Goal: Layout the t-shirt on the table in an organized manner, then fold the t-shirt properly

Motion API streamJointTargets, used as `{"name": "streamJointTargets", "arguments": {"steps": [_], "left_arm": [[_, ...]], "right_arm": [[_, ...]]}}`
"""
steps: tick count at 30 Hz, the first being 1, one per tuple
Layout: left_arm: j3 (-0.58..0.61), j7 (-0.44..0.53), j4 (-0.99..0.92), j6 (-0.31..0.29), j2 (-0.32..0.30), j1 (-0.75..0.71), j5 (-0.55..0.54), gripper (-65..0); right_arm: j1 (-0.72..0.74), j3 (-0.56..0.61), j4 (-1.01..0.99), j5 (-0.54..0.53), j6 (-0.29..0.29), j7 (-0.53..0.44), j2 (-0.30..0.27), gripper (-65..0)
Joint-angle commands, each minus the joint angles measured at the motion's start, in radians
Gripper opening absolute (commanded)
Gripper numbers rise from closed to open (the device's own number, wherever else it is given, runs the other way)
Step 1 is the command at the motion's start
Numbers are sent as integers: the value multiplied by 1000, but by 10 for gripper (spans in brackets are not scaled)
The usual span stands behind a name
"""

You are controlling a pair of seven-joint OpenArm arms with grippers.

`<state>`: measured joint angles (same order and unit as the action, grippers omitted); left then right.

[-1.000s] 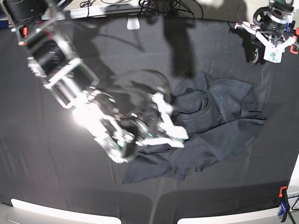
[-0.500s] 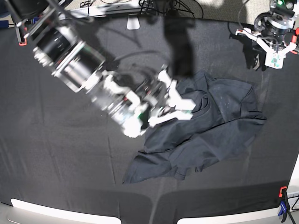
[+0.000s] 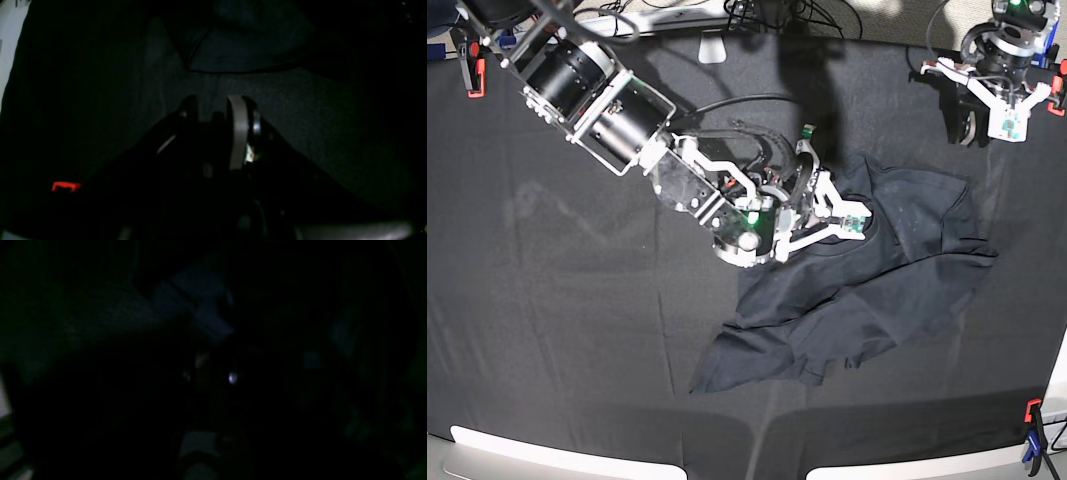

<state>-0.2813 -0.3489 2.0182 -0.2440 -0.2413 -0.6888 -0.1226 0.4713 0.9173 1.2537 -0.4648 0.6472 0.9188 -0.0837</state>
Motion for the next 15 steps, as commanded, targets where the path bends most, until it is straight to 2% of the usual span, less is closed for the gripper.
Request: {"name": "streamJointTargets", "arguments": {"steps": [1, 4, 10, 12, 15], "left_arm": [[-6, 20, 18, 6, -6, -4, 2, -510], [-6, 20, 18, 6, -6, -3, 2, -510], [-6, 20, 18, 6, -6, -3, 2, -510], [-6, 20, 18, 6, -6, -3, 2, -510], [-6, 20, 18, 6, -6, -3, 2, -510]], "right_arm": [[44, -14, 14, -39, 1, 0, 9, -588], [79, -50, 16, -102, 1, 55, 9, -527], [110, -207, 16, -104, 3, 93, 9, -413], [97, -238, 15, -104, 34, 114, 9, -381], [67, -242, 14, -104, 51, 136, 9, -372]]}}
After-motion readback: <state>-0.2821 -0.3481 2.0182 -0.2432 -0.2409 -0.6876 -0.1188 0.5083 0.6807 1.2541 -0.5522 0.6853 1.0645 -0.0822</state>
